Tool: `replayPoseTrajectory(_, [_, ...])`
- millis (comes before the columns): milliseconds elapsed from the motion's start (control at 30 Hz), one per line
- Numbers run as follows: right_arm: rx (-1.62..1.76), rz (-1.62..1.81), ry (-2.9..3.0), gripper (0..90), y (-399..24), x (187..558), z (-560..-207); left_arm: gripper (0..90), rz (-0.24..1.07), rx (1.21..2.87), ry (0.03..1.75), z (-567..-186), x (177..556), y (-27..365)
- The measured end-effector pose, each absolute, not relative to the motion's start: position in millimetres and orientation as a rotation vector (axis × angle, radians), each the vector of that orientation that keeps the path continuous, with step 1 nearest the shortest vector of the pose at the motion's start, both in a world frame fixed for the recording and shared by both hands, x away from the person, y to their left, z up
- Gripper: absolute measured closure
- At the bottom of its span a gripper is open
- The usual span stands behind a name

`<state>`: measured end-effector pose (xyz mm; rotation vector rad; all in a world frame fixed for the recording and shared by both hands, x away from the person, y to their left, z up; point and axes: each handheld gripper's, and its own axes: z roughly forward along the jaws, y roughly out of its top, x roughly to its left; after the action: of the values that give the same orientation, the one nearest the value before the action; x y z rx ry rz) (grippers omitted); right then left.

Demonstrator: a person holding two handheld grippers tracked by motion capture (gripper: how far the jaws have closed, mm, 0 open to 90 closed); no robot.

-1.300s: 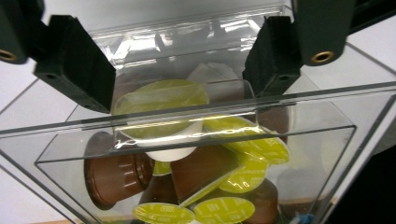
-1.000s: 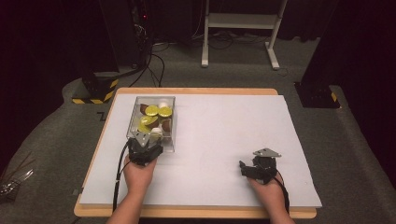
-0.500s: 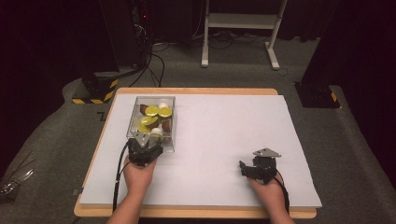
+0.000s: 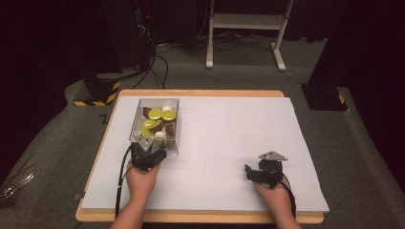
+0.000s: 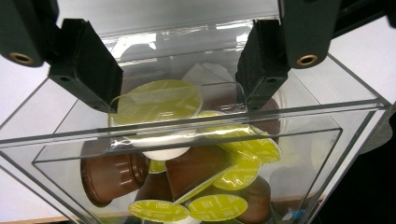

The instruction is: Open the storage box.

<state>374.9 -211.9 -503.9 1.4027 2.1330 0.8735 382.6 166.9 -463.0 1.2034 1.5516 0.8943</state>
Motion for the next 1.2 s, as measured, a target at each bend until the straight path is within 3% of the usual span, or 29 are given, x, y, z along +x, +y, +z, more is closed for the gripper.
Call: replayPoseTrajectory(1200, [1.401,0.874,2.132,17.0,-212,375,-504,32.6,0.893,1.195,1.538,-464,361,167])
